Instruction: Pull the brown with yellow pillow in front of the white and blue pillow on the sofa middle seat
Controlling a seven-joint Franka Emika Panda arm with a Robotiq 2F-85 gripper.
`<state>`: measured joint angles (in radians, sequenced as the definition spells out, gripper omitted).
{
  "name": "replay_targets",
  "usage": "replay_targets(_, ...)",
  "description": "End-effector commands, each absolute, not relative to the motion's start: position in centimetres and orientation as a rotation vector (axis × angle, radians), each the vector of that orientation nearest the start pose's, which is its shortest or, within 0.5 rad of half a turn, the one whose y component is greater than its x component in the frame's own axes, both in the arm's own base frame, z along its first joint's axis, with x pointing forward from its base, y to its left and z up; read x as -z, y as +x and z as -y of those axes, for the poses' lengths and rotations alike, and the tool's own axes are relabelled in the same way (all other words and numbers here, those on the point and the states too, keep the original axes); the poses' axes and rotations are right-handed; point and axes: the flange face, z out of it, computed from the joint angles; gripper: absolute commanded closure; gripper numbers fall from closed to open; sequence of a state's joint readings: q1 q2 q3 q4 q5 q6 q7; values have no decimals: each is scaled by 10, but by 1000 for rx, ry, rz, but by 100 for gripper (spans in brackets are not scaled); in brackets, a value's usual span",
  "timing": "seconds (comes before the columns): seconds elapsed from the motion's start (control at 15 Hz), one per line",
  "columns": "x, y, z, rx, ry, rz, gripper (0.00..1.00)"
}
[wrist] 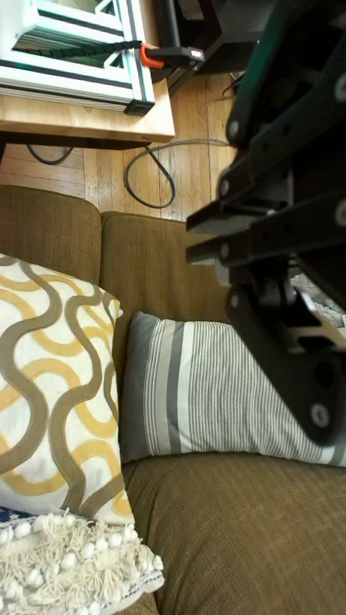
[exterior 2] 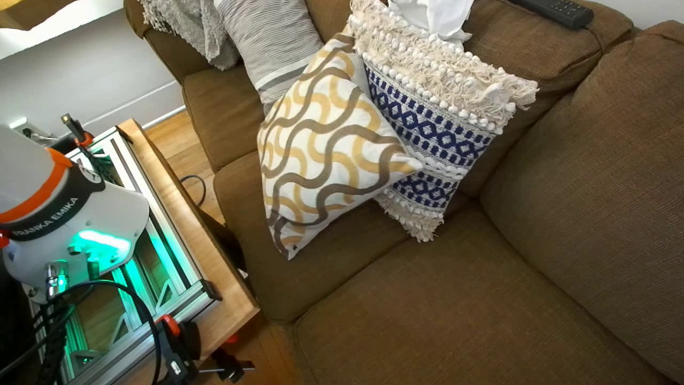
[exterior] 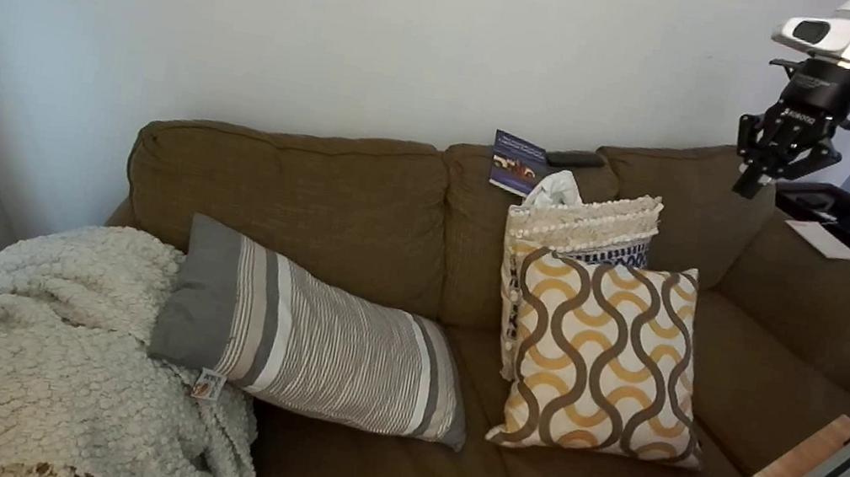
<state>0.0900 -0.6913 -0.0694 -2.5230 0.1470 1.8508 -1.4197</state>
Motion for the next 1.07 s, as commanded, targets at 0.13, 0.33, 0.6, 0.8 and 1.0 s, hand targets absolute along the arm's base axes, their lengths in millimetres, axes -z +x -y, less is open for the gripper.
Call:
replay_targets(0.13, -503, 345, -19, 189, -2272, 1958, 87)
replay_targets(0.33, -496, 351, -8, 176, -2390, 1913, 97)
replay_targets(0.6, -490, 370, 61, 234, -2645, 1759, 47)
replay_targets(0.8, -471, 387, 100, 224, -2681, 1623, 25)
replay_targets(1.0, -468, 381, 101, 231, -2660, 1610, 28)
